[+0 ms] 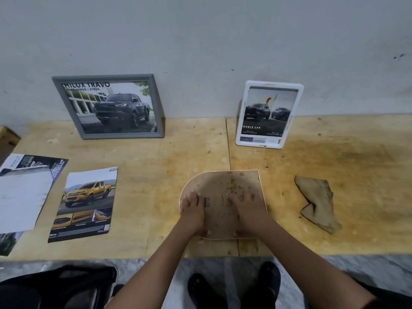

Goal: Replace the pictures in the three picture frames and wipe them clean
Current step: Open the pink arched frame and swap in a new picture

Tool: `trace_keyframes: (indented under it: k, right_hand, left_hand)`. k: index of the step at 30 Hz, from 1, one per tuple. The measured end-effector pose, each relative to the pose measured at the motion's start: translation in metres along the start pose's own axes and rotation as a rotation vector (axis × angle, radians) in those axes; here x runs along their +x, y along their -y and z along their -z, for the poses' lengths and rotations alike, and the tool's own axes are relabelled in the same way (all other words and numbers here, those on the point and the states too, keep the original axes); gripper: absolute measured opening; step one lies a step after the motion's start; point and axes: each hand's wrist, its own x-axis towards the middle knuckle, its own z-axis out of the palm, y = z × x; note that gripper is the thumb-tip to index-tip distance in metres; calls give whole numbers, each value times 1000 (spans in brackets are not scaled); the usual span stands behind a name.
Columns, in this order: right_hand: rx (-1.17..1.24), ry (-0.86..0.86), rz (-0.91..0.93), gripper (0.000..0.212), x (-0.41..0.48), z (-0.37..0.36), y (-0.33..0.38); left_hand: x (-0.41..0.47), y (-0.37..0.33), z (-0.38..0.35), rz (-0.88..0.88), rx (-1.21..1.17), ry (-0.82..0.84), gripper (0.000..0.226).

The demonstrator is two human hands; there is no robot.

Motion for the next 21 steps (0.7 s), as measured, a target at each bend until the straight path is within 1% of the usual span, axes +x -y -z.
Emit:
trace_keyframes:
  k: [3,7,11,16,21]
  right_hand:
    - [36,19,-32,101,-1,1,3]
    - [63,28,-73,100,-1,2,9]
    - [81,41,-100,97,3,3,13]
    - [85,0,-103,99,-1,9,15]
    - [159,37,-70,99,-3,0,12]
  left_hand:
    - [4,-4,-3,43,-54,-21,117]
    - [6,0,-9,21,-98,-50,117]
    - [8,-1,-7,25,-89,-46,117]
    - [7,0,-4,15,-104,-24,118]
    - [0,3,-1,-7,-65,1,117]
